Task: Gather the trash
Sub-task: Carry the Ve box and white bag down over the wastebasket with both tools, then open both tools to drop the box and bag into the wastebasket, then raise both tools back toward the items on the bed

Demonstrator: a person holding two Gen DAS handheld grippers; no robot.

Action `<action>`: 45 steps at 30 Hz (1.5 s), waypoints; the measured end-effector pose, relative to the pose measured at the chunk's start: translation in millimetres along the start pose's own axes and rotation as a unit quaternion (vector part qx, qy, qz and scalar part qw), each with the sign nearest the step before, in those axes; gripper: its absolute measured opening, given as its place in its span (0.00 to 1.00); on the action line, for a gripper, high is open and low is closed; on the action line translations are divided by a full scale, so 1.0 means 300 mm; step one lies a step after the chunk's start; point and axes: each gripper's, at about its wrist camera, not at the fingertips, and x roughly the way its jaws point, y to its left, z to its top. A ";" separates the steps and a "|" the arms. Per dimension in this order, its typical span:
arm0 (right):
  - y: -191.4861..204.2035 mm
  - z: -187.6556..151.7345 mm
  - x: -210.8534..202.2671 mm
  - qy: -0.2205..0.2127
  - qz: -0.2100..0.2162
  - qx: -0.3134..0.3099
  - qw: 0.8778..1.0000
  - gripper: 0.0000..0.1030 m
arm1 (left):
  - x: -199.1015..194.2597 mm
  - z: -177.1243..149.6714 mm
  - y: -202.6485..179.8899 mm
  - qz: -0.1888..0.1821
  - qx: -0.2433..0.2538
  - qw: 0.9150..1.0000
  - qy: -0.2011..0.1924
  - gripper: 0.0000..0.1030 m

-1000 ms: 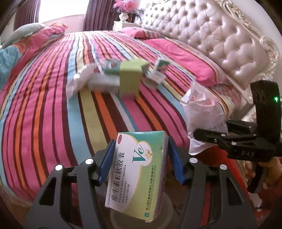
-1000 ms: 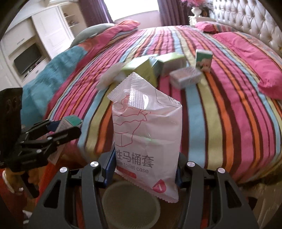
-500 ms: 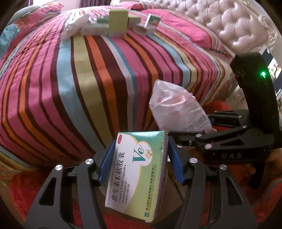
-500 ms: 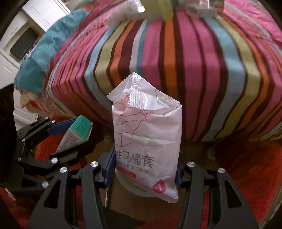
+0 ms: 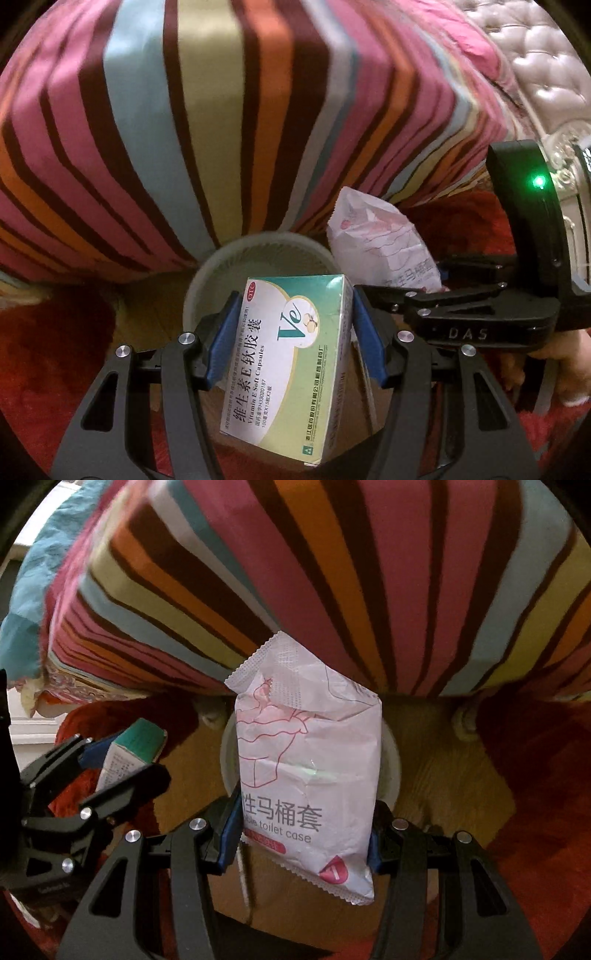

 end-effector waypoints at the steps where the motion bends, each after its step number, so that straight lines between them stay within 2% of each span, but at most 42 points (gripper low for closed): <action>1: -0.005 0.006 0.022 0.011 0.005 0.009 1.000 0.49 | 0.017 0.004 0.003 -0.001 -0.005 1.000 0.009 0.56; 7: -0.047 0.048 0.172 0.077 0.014 0.067 0.995 0.49 | 0.142 0.026 0.078 -0.015 -0.066 0.995 0.078 0.57; 14: -0.094 0.053 0.269 0.121 -0.012 0.094 0.988 0.49 | 0.302 0.032 0.157 -0.014 -0.133 0.979 0.155 0.57; 16: -0.094 0.053 0.296 0.135 -0.017 0.097 0.986 0.49 | 0.340 0.030 0.177 -0.013 -0.160 0.973 0.169 0.57; 21: -0.115 0.046 0.319 0.150 -0.018 0.112 0.982 0.50 | 0.392 0.017 0.228 -0.004 -0.197 0.963 0.183 0.59; 23: -0.132 0.043 0.330 0.158 -0.026 0.126 0.979 0.61 | 0.415 -0.001 0.248 -0.005 -0.220 0.956 0.195 0.71; 24: -0.146 0.041 0.325 0.158 -0.034 0.134 0.978 0.71 | 0.420 -0.010 0.261 0.000 -0.231 0.952 0.200 0.80; 25: -0.149 0.045 0.324 0.157 -0.035 0.142 0.977 0.78 | 0.421 -0.015 0.265 0.002 -0.239 0.950 0.201 0.82; 26: -0.169 0.039 0.331 0.156 -0.033 0.149 0.976 0.81 | 0.429 -0.021 0.281 0.001 -0.243 0.949 0.201 0.82; 28: -0.181 0.037 0.323 0.152 -0.027 0.161 0.975 0.85 | 0.427 -0.026 0.287 -0.004 -0.247 0.949 0.198 0.82; 40: -0.196 0.028 0.294 0.142 -0.021 0.181 0.973 0.85 | 0.408 -0.003 0.241 0.004 -0.222 0.957 0.186 0.82; 45: -0.203 0.011 0.256 0.131 0.001 0.182 0.975 0.85 | 0.341 0.009 0.223 -0.004 -0.217 0.963 0.161 0.82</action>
